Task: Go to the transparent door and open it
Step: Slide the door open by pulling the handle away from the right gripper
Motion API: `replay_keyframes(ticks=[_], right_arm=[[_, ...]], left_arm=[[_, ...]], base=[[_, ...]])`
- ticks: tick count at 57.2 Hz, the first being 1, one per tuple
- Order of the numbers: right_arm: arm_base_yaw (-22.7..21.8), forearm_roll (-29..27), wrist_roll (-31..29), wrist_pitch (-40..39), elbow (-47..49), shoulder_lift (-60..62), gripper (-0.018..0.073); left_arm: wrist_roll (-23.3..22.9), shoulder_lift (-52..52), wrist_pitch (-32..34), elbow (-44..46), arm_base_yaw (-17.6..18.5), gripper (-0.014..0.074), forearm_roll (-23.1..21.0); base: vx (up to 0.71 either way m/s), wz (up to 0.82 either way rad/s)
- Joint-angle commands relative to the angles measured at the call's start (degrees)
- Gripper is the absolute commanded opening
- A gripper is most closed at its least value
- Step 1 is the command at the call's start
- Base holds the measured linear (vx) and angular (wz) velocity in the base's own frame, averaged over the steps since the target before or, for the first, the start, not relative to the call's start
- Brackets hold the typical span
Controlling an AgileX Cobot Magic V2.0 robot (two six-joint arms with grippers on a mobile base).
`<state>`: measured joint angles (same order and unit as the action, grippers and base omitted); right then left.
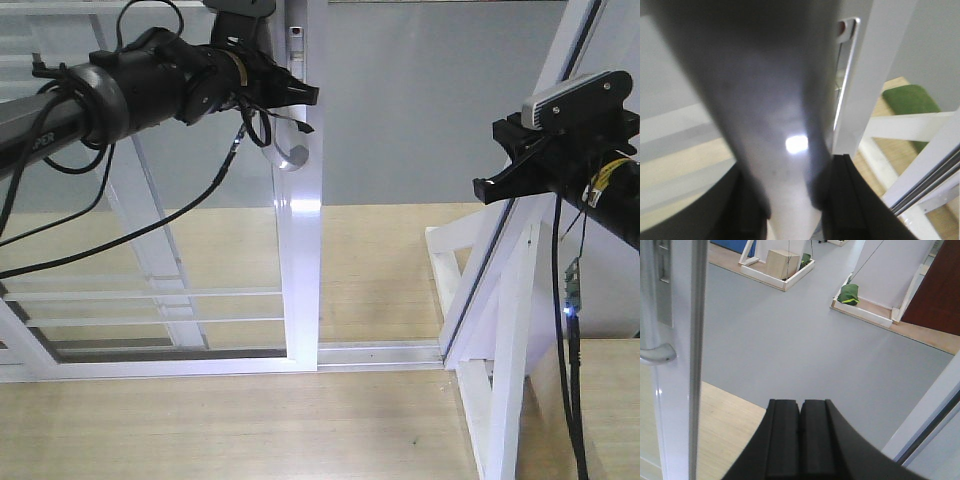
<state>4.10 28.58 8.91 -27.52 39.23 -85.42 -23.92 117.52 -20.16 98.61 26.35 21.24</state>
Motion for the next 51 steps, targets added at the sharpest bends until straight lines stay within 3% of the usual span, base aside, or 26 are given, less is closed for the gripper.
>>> replay_keyframes(ticks=[1, 18, 51], right_arm=[[-0.27, -0.70, -0.60, -4.40, 1.42, 2.22, -0.0003], [-0.27, -0.70, -0.60, -4.40, 1.42, 2.22, -0.0003], [-0.27, -0.70, -0.60, -4.40, 1.42, 2.22, -0.0003]], left_arm=[[-0.43, -8.22, 5.24, 2.65, -1.64, -0.0003, 3.37], [-0.43, -12.31, 0.46, 2.65, -3.87, -0.0003, 8.94], [-0.38, -16.90, -6.21, 2.65, -10.94, -0.0003, 10.60]], base=[[0.00, 0.00], [0.00, 0.00], [0.00, 0.00]])
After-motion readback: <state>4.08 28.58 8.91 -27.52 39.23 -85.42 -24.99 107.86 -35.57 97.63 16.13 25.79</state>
